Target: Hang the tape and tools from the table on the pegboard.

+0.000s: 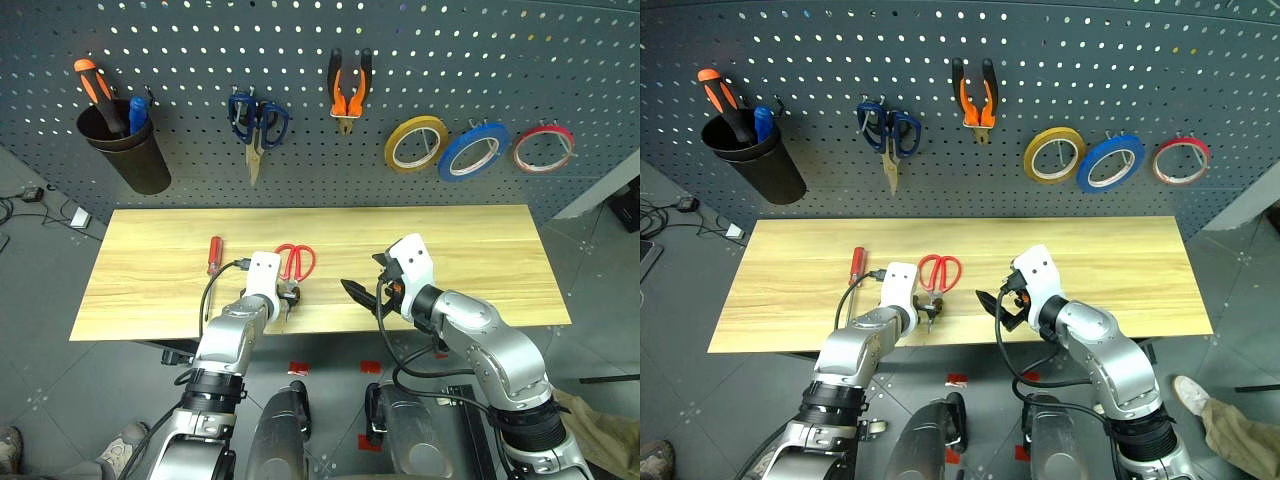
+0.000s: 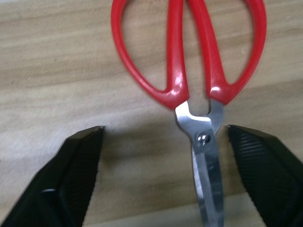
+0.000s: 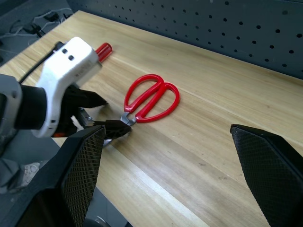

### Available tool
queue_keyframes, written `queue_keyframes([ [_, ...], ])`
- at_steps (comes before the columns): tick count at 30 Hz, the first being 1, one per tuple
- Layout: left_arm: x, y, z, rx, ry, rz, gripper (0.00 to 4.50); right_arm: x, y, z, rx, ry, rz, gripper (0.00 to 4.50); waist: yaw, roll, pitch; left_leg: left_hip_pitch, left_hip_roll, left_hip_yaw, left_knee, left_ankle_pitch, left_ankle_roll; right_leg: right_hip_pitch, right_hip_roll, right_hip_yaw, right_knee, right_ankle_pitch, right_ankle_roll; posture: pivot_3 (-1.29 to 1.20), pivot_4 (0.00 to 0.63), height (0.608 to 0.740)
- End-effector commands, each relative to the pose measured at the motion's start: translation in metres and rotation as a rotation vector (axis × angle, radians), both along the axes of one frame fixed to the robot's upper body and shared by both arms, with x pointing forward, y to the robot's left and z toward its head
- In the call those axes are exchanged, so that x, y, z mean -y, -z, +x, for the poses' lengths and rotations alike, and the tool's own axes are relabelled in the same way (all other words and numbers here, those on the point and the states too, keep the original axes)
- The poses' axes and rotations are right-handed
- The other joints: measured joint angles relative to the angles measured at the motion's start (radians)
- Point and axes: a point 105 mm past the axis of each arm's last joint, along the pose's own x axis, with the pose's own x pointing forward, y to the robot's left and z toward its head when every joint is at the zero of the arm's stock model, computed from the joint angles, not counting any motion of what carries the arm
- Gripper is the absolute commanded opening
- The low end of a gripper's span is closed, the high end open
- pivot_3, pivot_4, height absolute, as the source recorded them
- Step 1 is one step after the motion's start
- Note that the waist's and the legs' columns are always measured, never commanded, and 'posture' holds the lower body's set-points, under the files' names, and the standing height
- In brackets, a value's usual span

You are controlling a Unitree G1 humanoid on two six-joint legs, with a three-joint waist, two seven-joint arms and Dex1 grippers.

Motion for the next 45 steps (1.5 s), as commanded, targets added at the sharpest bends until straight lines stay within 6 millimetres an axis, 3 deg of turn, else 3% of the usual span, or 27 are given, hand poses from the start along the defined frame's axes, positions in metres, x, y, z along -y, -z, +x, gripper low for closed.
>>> queue_keyframes([
  [1, 0.005, 0.019, -0.006, -0.074, 0.035, -0.021, 3.36, 0.002, -0.013, 0.001, 0.033, 0.013, 0.033, 4.5, -0.002, 0.001, -0.006, 0.0, 0.0, 0.0, 0.0, 0.0, 0.0, 0.0, 0.0, 0.0, 0.0, 0.0, 0.0, -0.25, 0.26, 0.74],
  [11, 0.005, 0.026, -0.008, -0.112, 0.092, -0.029, 0.31, 0.003, -0.018, 0.006, 0.023, 0.036, 0.059, 4.5, -0.007, 0.001, -0.023, 0.001, 0.0, 0.0, 0.001, 0.0, 0.0, 0.001, 0.0, 0.0, 0.0, 0.0, 0.0, -0.26, 0.243, 0.74],
  [15, 0.0, 0.023, -0.011, -0.095, 0.108, -0.016, 0.3, 0.003, -0.02, 0.008, 0.027, 0.04, 0.061, 4.5, -0.017, 0.001, -0.029, 0.001, 0.0, 0.0, 0.001, 0.0, 0.0, 0.001, 0.0, 0.0, 0.0, 0.0, 0.0, -0.27, 0.241, 0.74],
  [18, -0.008, 0.005, -0.013, -0.005, 0.147, 0.023, 0.3, 0.002, -0.023, 0.007, 0.04, 0.039, 0.058, 4.5, -0.027, 0.001, -0.031, 0.001, 0.0, 0.0, 0.001, 0.0, 0.0, 0.001, 0.0, 0.0, 0.0, 0.0, 0.0, -0.27, 0.241, 0.74],
  [20, -0.011, -0.016, -0.014, 0.116, 0.213, 0.114, 0.3, 0.003, -0.025, 0.007, 0.049, 0.037, 0.054, 4.5, -0.035, 0.001, -0.031, 0.001, 0.0, 0.001, 0.0, 0.0, 0.0, 0.0, 0.0, 0.001, 0.0, 0.0, 0.0, -0.26, 0.24, 0.74],
  [23, -0.002, -0.064, -0.023, 0.398, 0.357, 0.251, 0.3, 0.003, -0.031, 0.007, 0.099, 0.033, 0.034, 4.5, -0.038, 0.0, -0.031, 0.0, 0.001, 0.001, -0.001, 0.0, 0.0, -0.001, 0.0, 0.0, 0.0, 0.0, -0.001, -0.26, 0.236, 0.74],
  [26, -0.012, -0.096, -0.036, 0.549, 0.261, 0.207, 0.3, -0.004, -0.05, 0.002, 0.223, -0.006, 0.025, 4.5, -0.037, 0.001, -0.031, 0.0, 0.001, 0.001, -0.001, 0.0, 0.0, -0.001, -0.001, 0.001, 0.0, 0.0, -0.002, -0.25, 0.233, 0.74],
  [29, -0.022, -0.129, -0.051, 0.718, 0.195, 0.271, 0.3, -0.016, -0.074, -0.009, 0.357, -0.083, 0.042, 4.5, -0.04, 0.001, -0.032, 0.0, 0.0, 0.002, -0.001, -0.001, 0.001, 0.0, -0.001, 0.001, -0.001, 0.0, -0.001, -0.25, 0.225, 0.74],
  [32, -0.025, -0.159, -0.064, 0.87, 0.161, 0.348, 0.3, -0.022, -0.081, -0.014, 0.412, -0.125, 0.036, 4.5, -0.043, 0.0, -0.032, 0.0, 0.001, 0.001, -0.001, -0.002, 0.004, -0.001, -0.001, 0.0, 0.0, 0.0, -0.001, -0.24, 0.219, 0.74],
  [37, -0.032, -0.177, -0.069, 0.933, 0.065, 0.355, 0.3, -0.031, -0.089, -0.014, 0.47, -0.15, 0.042, 4.5, -0.04, 0.0, -0.032, 0.0, 0.0, 0.001, 0.0, -0.002, 0.004, 0.0, 0.0, 0.001, 0.0, 0.0, -0.001, -0.23, 0.213, 0.74],
  [45, -0.041, -0.182, -0.041, 0.918, 0.027, 0.322, 0.3, -0.044, -0.108, -0.007, 0.49, -0.157, 0.109, 4.5, -0.04, 0.0, -0.033, 0.0, 0.001, 0.0, 0.002, -0.002, 0.004, 0.0, 0.001, 0.0, 0.002, 0.0, -0.001, -0.24, 0.216, 0.74],
])
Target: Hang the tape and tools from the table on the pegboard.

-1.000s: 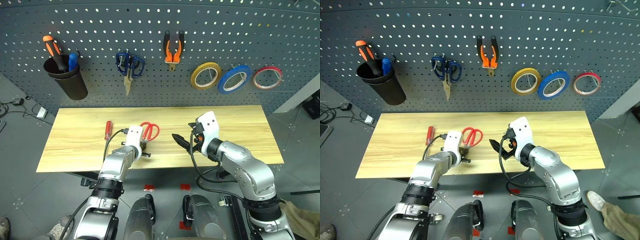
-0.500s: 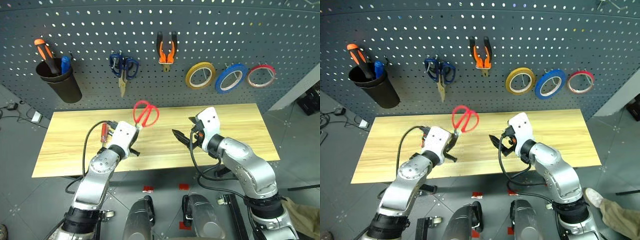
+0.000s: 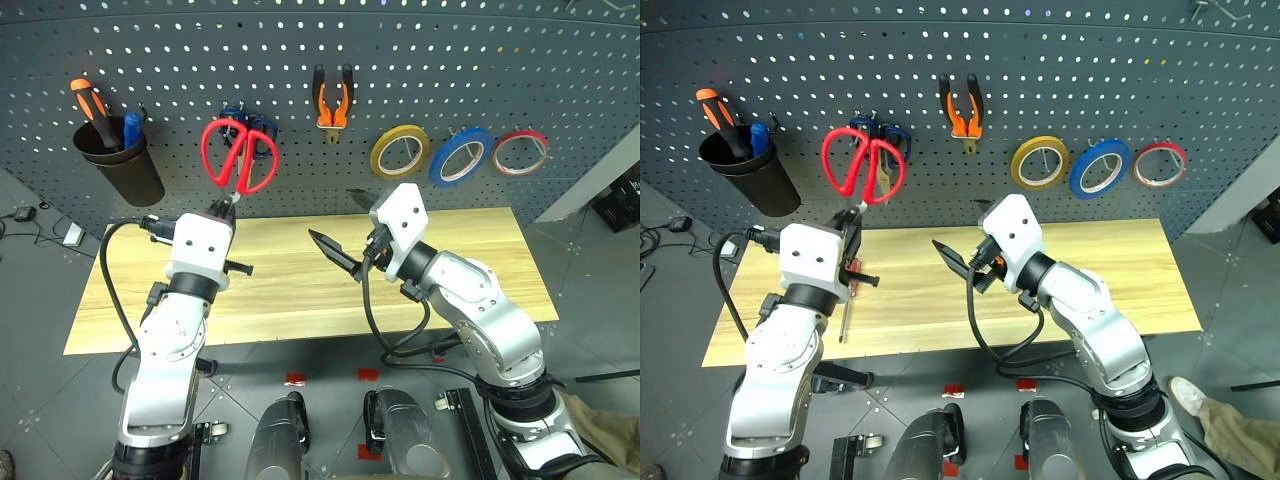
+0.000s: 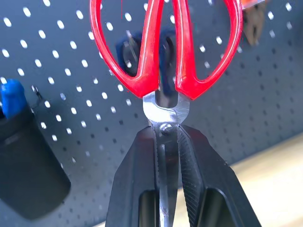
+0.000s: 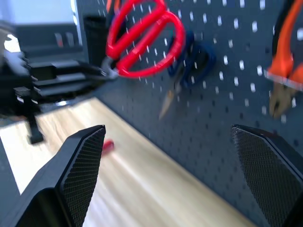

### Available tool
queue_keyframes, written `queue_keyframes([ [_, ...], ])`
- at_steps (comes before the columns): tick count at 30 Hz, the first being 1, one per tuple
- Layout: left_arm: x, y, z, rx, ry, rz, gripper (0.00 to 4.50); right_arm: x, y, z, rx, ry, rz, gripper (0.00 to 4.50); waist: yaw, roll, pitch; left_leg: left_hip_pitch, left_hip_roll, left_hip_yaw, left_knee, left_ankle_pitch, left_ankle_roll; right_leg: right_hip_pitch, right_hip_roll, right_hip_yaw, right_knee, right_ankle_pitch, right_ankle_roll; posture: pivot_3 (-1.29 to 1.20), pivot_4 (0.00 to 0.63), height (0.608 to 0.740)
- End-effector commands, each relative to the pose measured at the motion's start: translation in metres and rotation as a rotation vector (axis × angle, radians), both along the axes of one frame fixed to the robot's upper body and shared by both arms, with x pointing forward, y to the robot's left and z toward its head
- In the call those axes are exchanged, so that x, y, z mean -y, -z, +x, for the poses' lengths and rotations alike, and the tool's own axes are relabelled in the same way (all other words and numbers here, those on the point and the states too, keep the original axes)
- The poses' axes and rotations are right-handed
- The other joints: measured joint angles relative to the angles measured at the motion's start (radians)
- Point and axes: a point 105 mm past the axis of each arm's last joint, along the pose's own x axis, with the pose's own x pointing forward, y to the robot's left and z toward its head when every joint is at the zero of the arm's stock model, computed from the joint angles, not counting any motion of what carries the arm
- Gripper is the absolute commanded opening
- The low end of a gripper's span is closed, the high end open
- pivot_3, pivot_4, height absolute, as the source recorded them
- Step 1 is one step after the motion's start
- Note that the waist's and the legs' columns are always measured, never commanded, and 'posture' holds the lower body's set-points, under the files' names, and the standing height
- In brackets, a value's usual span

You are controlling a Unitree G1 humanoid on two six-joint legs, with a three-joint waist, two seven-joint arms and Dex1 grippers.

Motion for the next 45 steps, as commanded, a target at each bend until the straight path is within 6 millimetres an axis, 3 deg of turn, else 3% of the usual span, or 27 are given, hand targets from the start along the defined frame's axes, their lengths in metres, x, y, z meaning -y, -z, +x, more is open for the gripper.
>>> queue_keyframes([
  [1, -0.005, -0.007, 0.012, 0.012, -0.004, -0.009, 0.3, -0.004, -0.013, 0.0, 0.033, -0.005, 0.044, 4.5, 0.0, 0.0, 0.0, 0.0, 0.0, 0.0, 0.0, 0.0, 0.0, 0.0, 0.0, 0.0, 0.0, 0.0, 0.0, -0.25, 0.217, 0.74],
  [8, -0.002, -0.002, 0.035, -0.029, 0.017, -0.015, 0.3, -0.012, -0.02, 0.002, 0.038, -0.009, 0.077, 4.5, -0.002, 0.0, 0.0, 0.0, 0.0, 0.001, 0.0, 0.001, -0.001, 0.0, 0.0, 0.0, 0.0, 0.0, 0.0, -0.26, 0.221, 0.74],
  [11, -0.002, 0.023, 0.048, -0.157, 0.024, -0.04, 0.3, -0.017, -0.023, 0.002, 0.042, -0.014, 0.087, 4.5, -0.008, 0.0, 0.0, 0.0, 0.0, 0.001, 0.0, 0.001, -0.001, 0.0, 0.0, 0.0, 0.0, 0.0, 0.0, -0.26, 0.222, 0.74],
  [12, -0.003, 0.028, 0.049, -0.184, 0.025, -0.053, 1.02, -0.018, -0.022, 0.002, 0.042, -0.015, 0.087, 4.5, -0.009, 0.0, 0.0, 0.0, 0.0, 0.0, 0.0, 0.001, -0.001, 0.0, 0.0, 0.0, 0.0, 0.0, 0.0, -0.26, 0.222, 0.74],
  [19, -0.006, 0.042, 0.043, -0.248, 0.021, -0.091, 3.15, -0.018, -0.017, 0.0, 0.025, -0.015, 0.078, 4.5, -0.013, 0.0, 0.0, 0.0, 0.0, 0.001, 0.0, 0.002, -0.004, 0.0, 0.0, 0.0, 0.0, 0.0, 0.0, -0.26, 0.224, 0.74],
  [23, -0.018, 0.065, 0.026, -0.336, 0.002, -0.149, 4.38, -0.023, -0.001, -0.001, -0.04, -0.021, 0.004, 4.5, -0.016, 0.0, 0.0, 0.0, 0.0, 0.001, 0.001, 0.002, -0.004, 0.0, 0.0, 0.001, 0.0, 0.0, 0.0, -0.27, 0.236, 0.74],
  [28, -0.053, 0.091, 0.009, -0.512, -0.057, -0.372, 4.38, -0.026, 0.028, 0.001, -0.263, 0.006, -0.083, 4.5, -0.015, 0.0, 0.0, 0.0, 0.001, 0.0, 0.001, 0.002, -0.004, 0.0, 0.0, 0.0, 0.001, 0.0, -0.001, -0.25, 0.252, 0.74],
  [30, -0.066, 0.104, 0.005, -0.618, -0.074, -0.403, 4.38, -0.03, 0.031, -0.003, -0.329, -0.007, -0.083, 4.5, -0.016, 0.0, 0.0, 0.0, 0.001, -0.001, 0.001, 0.003, -0.004, 0.0, 0.0, 0.0, 0.002, 0.001, -0.001, -0.25, 0.264, 0.74],
  [34, -0.106, 0.108, 0.008, -0.709, -0.151, -0.417, 4.38, -0.048, 0.027, -0.015, -0.337, -0.077, -0.139, 4.5, -0.013, 0.001, 0.004, 0.001, 0.001, -0.001, 0.001, 0.001, -0.001, 0.0, 0.001, 0.0, 0.002, 0.001, -0.002, -0.24, 0.321, 0.74],
  [39, -0.13, 0.115, 0.02, -0.785, -0.188, -0.405, 4.38, -0.064, 0.022, -0.019, -0.339, -0.1, -0.157, 4.5, -0.006, 0.003, 0.03, 0.001, 0.001, -0.001, 0.002, 0.001, -0.001, -0.001, 0.001, 0.001, 0.001, 0.001, -0.002, -0.23, 0.392, 0.74],
  [45, -0.133, 0.117, 0.044, -0.809, -0.162, -0.403, 4.38, -0.071, 0.021, -0.025, -0.332, -0.116, -0.178, 4.5, 0.012, -0.001, 0.067, -0.001, 0.001, 0.003, -0.002, 0.003, -0.004, -0.006, -0.002, 0.002, 0.001, 0.0, -0.004, -0.23, 0.443, 0.74],
])
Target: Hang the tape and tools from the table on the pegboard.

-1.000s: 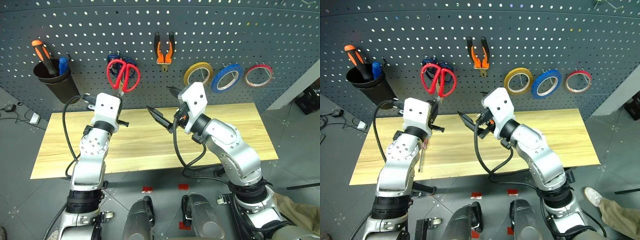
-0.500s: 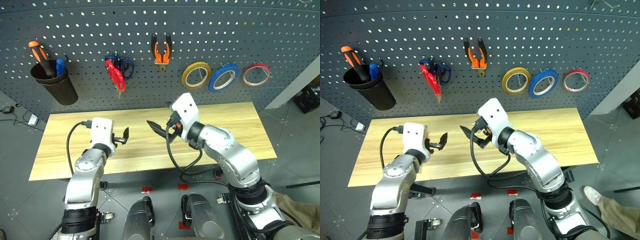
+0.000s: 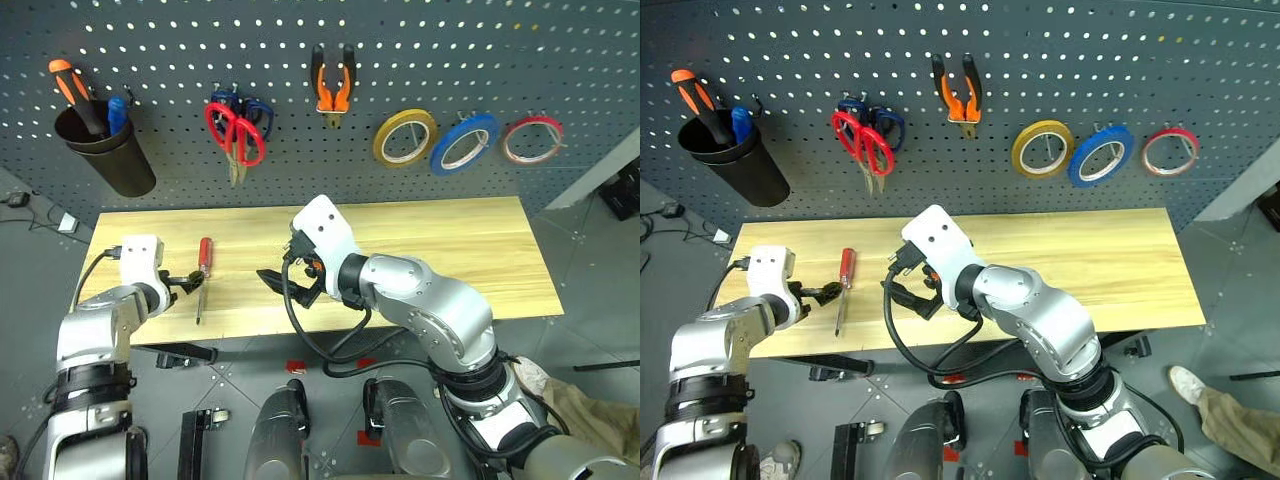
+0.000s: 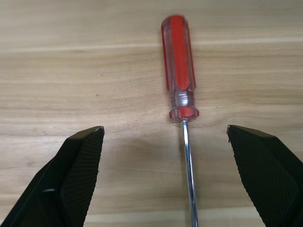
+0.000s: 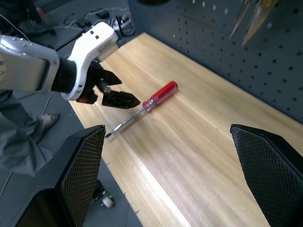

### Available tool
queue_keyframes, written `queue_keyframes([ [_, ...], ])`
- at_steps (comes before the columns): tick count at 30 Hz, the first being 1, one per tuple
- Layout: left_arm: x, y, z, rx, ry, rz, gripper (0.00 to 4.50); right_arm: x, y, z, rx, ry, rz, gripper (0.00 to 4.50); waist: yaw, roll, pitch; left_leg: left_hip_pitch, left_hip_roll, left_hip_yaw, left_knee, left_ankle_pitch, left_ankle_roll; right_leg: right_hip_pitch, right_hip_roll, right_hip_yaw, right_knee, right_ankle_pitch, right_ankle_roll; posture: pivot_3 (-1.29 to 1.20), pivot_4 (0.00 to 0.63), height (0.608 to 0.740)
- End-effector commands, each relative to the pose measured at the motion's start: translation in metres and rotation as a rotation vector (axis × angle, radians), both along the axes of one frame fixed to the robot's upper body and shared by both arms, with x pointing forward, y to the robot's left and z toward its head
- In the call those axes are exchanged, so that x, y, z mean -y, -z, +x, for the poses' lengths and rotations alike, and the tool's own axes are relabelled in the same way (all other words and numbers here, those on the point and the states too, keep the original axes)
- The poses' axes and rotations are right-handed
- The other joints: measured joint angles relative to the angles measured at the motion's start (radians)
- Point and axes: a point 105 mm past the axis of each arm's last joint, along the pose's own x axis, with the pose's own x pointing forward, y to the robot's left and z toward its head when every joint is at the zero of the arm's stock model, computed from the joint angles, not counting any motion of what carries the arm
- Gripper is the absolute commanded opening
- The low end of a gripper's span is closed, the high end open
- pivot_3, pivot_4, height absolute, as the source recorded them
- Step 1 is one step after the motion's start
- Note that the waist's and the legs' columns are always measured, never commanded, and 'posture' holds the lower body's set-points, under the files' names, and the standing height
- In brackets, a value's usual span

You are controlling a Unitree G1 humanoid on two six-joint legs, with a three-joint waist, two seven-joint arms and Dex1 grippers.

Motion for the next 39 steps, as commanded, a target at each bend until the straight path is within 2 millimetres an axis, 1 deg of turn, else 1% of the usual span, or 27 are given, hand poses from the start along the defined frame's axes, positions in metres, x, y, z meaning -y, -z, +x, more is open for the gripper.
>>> queue_keyframes([
  [1, -0.007, -0.004, 0.018, 0.017, 0.029, 0.048, 4.38, -0.008, -0.009, -0.01, 0.038, -0.046, 0.008, 4.5, 0.002, -0.001, 0.014, 0.0, 0.0, 0.001, 0.0, 0.0, 0.0, 0.0, 0.0, 0.0, 0.0, -0.001, -0.001, -0.24, 0.45, 0.74],
  [3, -0.004, -0.001, 0.03, 0.01, 0.041, 0.042, 4.38, -0.007, -0.008, -0.012, 0.033, -0.053, -0.002, 4.5, 0.005, -0.003, 0.027, -0.001, 0.0, 0.002, -0.001, 0.0, 0.0, -0.002, -0.001, 0.0, 0.0, -0.001, -0.002, -0.25, 0.459, 0.74],
  [5, -0.002, 0.001, 0.037, 0.01, 0.045, 0.038, 4.38, -0.006, -0.008, -0.013, 0.031, -0.052, -0.007, 4.5, 0.004, -0.004, 0.037, -0.001, 0.0, 0.004, -0.001, 0.0, 0.0, -0.004, -0.001, 0.002, 0.0, -0.001, -0.002, -0.25, 0.462, 0.74],
  [7, 0.001, 0.005, 0.041, -0.005, 0.038, -0.001, 4.38, -0.006, -0.008, -0.012, 0.029, -0.048, -0.009, 4.5, 0.0, -0.005, 0.043, -0.002, 0.0, 0.007, -0.001, 0.0, 0.0, -0.005, -0.001, 0.004, 0.0, -0.001, -0.002, -0.26, 0.462, 0.74],
  [10, 0.003, 0.008, 0.043, -0.02, 0.047, -0.015, 4.38, -0.006, -0.009, -0.012, 0.029, -0.045, -0.007, 4.5, -0.005, -0.005, 0.046, -0.002, 0.0, 0.009, -0.002, 0.0, 0.001, -0.006, -0.001, 0.005, -0.001, -0.002, -0.001, -0.26, 0.461, 0.74],
  [13, 0.004, 0.01, 0.043, -0.028, 0.056, -0.026, 3.75, -0.006, -0.011, -0.011, 0.031, -0.043, -0.004, 4.5, -0.008, -0.004, 0.046, -0.002, 0.001, 0.009, -0.003, 0.0, 0.0, -0.006, -0.001, 0.004, 0.0, -0.003, -0.002, -0.27, 0.451, 0.74],
  [18, -0.002, 0.01, 0.035, -0.043, 0.067, -0.023, 2.16, -0.007, -0.014, -0.008, 0.035, -0.049, 0.007, 4.5, -0.008, -0.004, 0.046, -0.001, 0.001, 0.009, -0.002, -0.001, 0.0, -0.006, -0.001, 0.004, 0.0, -0.003, -0.001, -0.27, 0.414, 0.74],
  [21, -0.009, 0.013, 0.023, -0.053, 0.062, -0.015, 1.16, -0.008, -0.021, -0.009, 0.05, -0.084, 0.04, 4.5, -0.013, -0.005, 0.046, -0.001, 0.001, 0.009, -0.003, -0.001, 0.0, -0.006, -0.001, 0.004, 0.0, -0.003, -0.001, -0.26, 0.389, 0.74],
  [22, -0.011, 0.013, 0.019, -0.046, 0.057, -0.008, 0.93, -0.009, -0.023, -0.009, 0.059, -0.095, 0.049, 4.5, -0.015, -0.005, 0.045, -0.001, 0.001, 0.009, -0.003, -0.001, 0.0, -0.006, -0.001, 0.004, 0.0, -0.003, -0.001, -0.26, 0.379, 0.74],
  [24, -0.015, 0.011, 0.012, -0.02, 0.062, 0.021, 0.92, -0.01, -0.027, -0.009, 0.082, -0.115, 0.064, 4.5, -0.018, -0.006, 0.045, -0.001, 0.001, 0.009, -0.003, -0.001, 0.0, -0.006, -0.001, 0.004, 0.0, -0.003, -0.002, -0.26, 0.353, 0.74],
  [27, -0.021, -0.003, 0.005, 0.076, 0.06, 0.087, 0.92, -0.012, -0.037, -0.011, 0.157, -0.161, 0.089, 4.5, -0.025, -0.008, 0.042, -0.001, 0.001, 0.009, -0.003, -0.001, -0.001, -0.005, -0.001, 0.004, 0.0, -0.003, -0.002, -0.26, 0.314, 0.74],
  [28, -0.021, -0.009, 0.003, 0.106, 0.059, 0.103, 0.92, -0.013, -0.04, -0.012, 0.185, -0.173, 0.093, 4.5, -0.025, -0.01, 0.041, -0.002, 0.001, 0.008, -0.003, -0.001, -0.001, -0.005, -0.001, 0.003, 0.0, -0.003, -0.002, -0.26, 0.314, 0.74],
  [29, -0.021, -0.016, 0.001, 0.138, 0.061, 0.123, 0.92, -0.013, -0.043, -0.013, 0.217, -0.186, 0.093, 4.5, -0.025, -0.011, 0.041, -0.002, 0.001, 0.008, -0.003, -0.001, -0.001, -0.005, -0.001, 0.003, 0.0, -0.003, -0.002, -0.26, 0.301, 0.74],
  [32, -0.017, -0.042, -0.005, 0.281, 0.065, 0.194, 0.92, -0.014, -0.05, -0.017, 0.32, -0.224, 0.097, 4.5, -0.026, -0.017, 0.035, -0.003, 0.001, 0.007, -0.003, -0.001, -0.001, -0.006, -0.002, 0.002, 0.0, -0.003, -0.002, -0.26, 0.252, 0.74],
  [33, -0.017, -0.058, -0.008, 0.37, 0.042, 0.226, 0.92, -0.013, -0.053, -0.019, 0.365, -0.238, 0.104, 4.5, -0.024, -0.019, 0.03, -0.003, 0.001, 0.007, -0.003, -0.001, -0.001, -0.006, -0.002, 0.002, 0.0, -0.003, -0.002, -0.26, 0.226, 0.74],
  [35, -0.01, -0.086, -0.016, 0.523, 0.04, 0.259, 0.92, -0.013, -0.056, -0.022, 0.416, -0.264, 0.112, 4.5, -0.024, -0.023, 0.009, -0.007, 0.001, 0.006, -0.003, -0.001, -0.002, -0.007, -0.002, 0.0, -0.001, -0.003, -0.002, -0.25, 0.199, 0.74],
  [39, -0.004, -0.125, -0.036, 0.743, -0.034, 0.326, 0.92, -0.011, -0.06, -0.023, 0.421, -0.27, 0.155, 4.5, -0.026, -0.027, -0.035, -0.009, 0.0, 0.005, -0.003, -0.001, -0.002, -0.008, -0.002, -0.002, -0.003, -0.002, -0.001, -0.23, 0.15, 0.74],
])
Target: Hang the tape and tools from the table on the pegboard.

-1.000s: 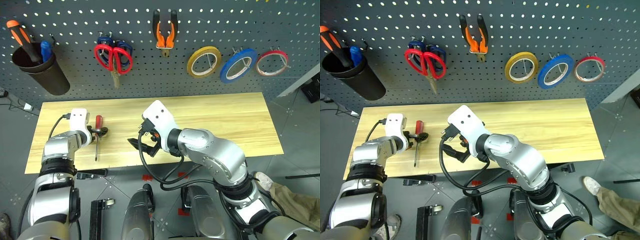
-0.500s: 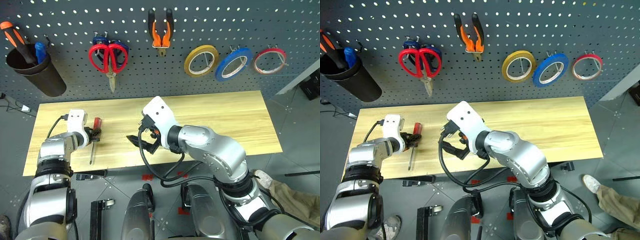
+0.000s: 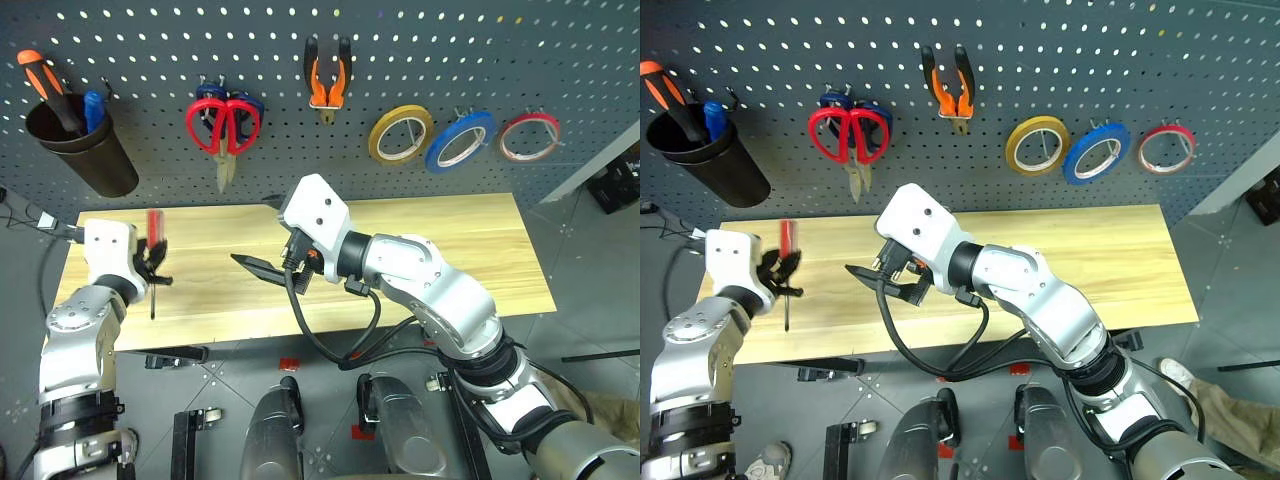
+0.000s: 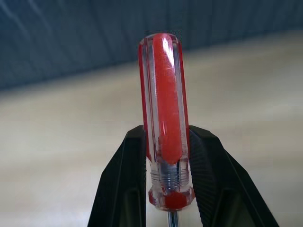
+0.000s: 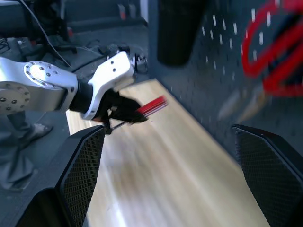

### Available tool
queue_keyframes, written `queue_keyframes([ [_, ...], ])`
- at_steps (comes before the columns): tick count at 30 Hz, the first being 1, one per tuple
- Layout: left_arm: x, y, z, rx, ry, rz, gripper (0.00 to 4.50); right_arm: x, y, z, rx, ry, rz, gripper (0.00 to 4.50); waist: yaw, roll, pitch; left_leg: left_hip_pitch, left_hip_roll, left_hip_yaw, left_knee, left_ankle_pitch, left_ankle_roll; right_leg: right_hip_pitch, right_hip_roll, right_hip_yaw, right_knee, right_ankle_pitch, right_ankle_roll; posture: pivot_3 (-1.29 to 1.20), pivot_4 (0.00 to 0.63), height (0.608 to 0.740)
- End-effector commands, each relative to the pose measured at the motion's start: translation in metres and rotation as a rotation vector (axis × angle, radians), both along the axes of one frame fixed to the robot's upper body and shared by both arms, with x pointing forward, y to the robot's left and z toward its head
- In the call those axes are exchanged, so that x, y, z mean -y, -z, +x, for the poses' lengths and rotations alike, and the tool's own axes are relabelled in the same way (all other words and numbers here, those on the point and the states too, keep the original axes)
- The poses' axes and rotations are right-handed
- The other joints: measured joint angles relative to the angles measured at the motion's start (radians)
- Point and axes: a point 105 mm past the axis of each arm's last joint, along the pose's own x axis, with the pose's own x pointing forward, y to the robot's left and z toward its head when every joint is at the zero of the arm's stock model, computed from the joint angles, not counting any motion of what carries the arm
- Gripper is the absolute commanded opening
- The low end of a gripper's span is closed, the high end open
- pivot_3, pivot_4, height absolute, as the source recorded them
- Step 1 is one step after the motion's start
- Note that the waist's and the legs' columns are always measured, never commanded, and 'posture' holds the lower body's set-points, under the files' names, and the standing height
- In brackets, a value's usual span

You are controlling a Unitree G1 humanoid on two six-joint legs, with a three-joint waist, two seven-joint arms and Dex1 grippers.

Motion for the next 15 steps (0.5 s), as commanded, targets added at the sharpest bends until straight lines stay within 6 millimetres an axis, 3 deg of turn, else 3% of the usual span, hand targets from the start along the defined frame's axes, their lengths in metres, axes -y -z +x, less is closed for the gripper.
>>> queue_keyframes([
  [1, -0.001, -0.051, -0.023, 0.253, -0.074, 0.08, 0.92, 0.0, -0.014, -0.007, 0.041, -0.028, 0.067, 4.5, -0.001, 0.0, -0.022, 0.0, 0.0, 0.0, 0.0, 0.0, 0.0, 0.0, 0.0, 0.0, 0.0, 0.0, 0.0, -0.22, 0.136, 0.74],
  [5, -0.012, -0.069, -0.043, 0.354, -0.24, 0.22, 0.92, 0.002, -0.009, 0.008, 0.008, 0.047, 0.045, 4.5, -0.005, 0.0, -0.069, 0.002, 0.001, -0.001, 0.001, 0.0, 0.0, 0.002, 0.001, 0.0, 0.003, 0.0, 0.0, -0.2, 0.099, 0.74],
  [8, -0.006, -0.092, -0.05, 0.463, -0.273, 0.267, 0.92, 0.001, -0.013, 0.017, -0.005, 0.103, 0.055, 4.5, -0.006, -0.001, -0.095, 0.005, 0.001, -0.001, 0.001, 0.0, 0.0, 0.003, 0.001, -0.001, 0.004, 0.001, -0.001, -0.2, 0.081, 0.74],
  [12, -0.002, -0.128, -0.043, 0.584, -0.271, 0.269, 0.92, -0.001, -0.017, 0.017, -0.004, 0.104, 0.06, 4.5, 0.001, -0.004, -0.119, 0.004, 0.001, -0.003, 0.002, 0.0, 0.0, 0.004, 0.002, -0.002, 0.004, 0.004, -0.001, -0.22, 0.073, 0.74],
  [15, -0.002, -0.17, -0.021, 0.683, -0.234, 0.265, 0.92, -0.003, -0.019, 0.017, -0.007, 0.106, 0.068, 4.5, 0.004, -0.009, -0.133, 0.005, 0.001, -0.005, 0.002, 0.001, 0.001, 0.005, 0.003, -0.003, 0.004, 0.006, -0.002, -0.22, 0.07, 0.74],
])
